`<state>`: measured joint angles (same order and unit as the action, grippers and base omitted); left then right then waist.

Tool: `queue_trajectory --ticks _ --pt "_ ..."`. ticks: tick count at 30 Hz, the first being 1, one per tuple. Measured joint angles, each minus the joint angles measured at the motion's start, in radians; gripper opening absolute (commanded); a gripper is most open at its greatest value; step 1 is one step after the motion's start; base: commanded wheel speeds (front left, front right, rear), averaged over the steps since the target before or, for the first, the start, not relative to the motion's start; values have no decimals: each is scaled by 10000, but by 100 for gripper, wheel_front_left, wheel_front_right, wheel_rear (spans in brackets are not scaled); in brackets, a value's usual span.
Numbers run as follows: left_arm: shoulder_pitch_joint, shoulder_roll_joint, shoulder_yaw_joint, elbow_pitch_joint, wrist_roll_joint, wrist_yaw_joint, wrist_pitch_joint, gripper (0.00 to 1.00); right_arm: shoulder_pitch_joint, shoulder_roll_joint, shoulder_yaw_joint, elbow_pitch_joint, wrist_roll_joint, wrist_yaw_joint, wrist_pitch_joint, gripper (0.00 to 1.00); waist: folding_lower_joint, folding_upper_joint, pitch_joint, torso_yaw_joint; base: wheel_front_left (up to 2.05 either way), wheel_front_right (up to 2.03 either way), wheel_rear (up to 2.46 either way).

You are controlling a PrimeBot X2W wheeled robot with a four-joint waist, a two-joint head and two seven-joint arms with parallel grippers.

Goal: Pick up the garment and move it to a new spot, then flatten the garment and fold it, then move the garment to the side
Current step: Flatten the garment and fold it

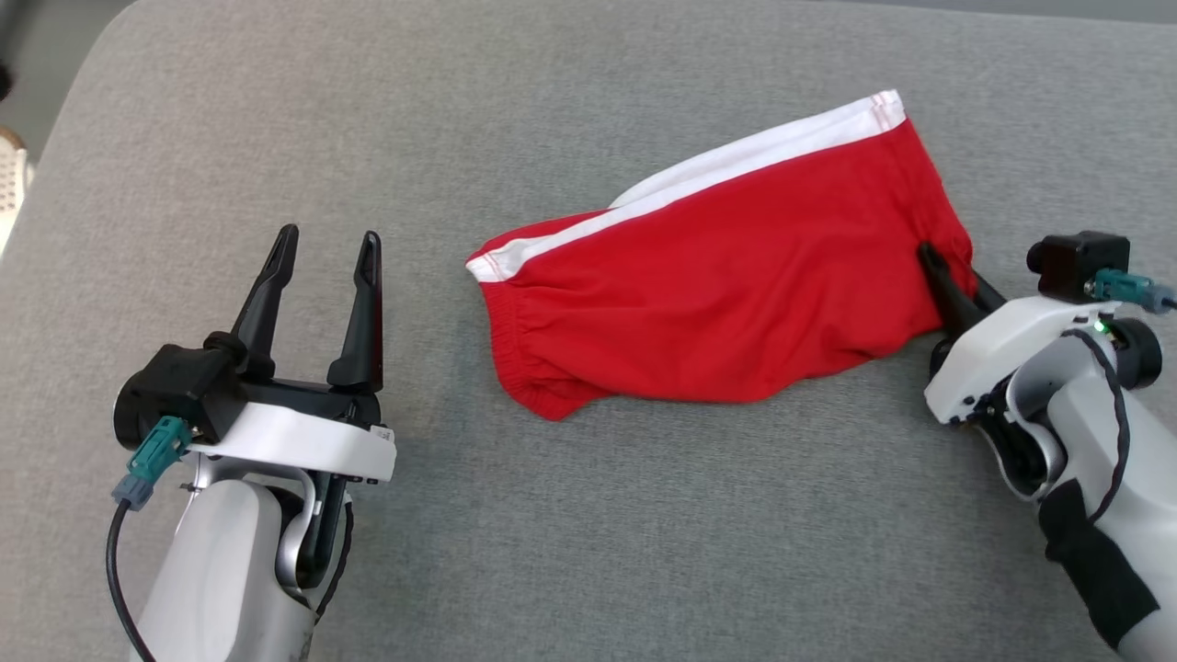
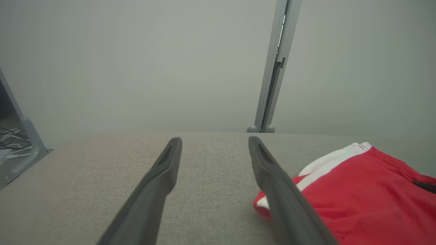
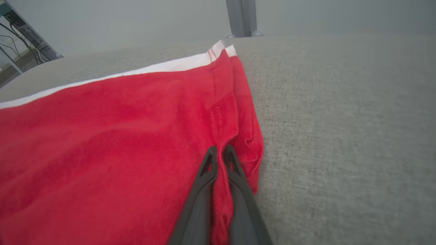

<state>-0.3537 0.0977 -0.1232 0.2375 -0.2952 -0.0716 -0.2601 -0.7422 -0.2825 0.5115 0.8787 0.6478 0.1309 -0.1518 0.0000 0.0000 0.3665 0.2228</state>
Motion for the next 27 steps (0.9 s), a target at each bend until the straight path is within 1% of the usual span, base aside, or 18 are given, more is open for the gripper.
queue_trajectory --ticks 3,6,10,13,14,18,22,27 --pt "23 21 81 2 61 -75 0 100 422 21 38 -380 161 0 -451 0 0 0 -133 -263 0 0 0" --pt "87 75 144 6 123 -119 0 100 1094 -15 -230 -844 295 0 -786 0 0 0 -327 -507 0 0 0" --pt "262 128 219 13 151 -155 0 100 2355 -21 -970 -1620 307 0 -1020 0 0 0 -592 -852 0 0 0" --pt "450 196 276 17 153 -165 2 100 3382 165 -1639 -2270 198 0 -1078 0 0 0 -752 -1117 0 0 0" --pt "450 196 276 17 153 -165 2 100 3382 165 -1639 -2270 198 0 -1078 0 0 0 -752 -1117 0 0 0" --pt "605 324 351 -23 153 -151 0 100 4358 594 -2464 -3045 -201 0 -1089 0 0 0 -877 -1482 0 0 0" --pt "624 435 345 -42 151 -140 46 100 4747 920 -2895 -3565 -625 0 -1030 0 0 0 -944 -1761 0 0 0" --pt "624 462 286 -77 142 -117 128 100 4875 1137 -3335 -4080 -1114 -2 -700 0 0 0 -967 -1866 0 0 0"
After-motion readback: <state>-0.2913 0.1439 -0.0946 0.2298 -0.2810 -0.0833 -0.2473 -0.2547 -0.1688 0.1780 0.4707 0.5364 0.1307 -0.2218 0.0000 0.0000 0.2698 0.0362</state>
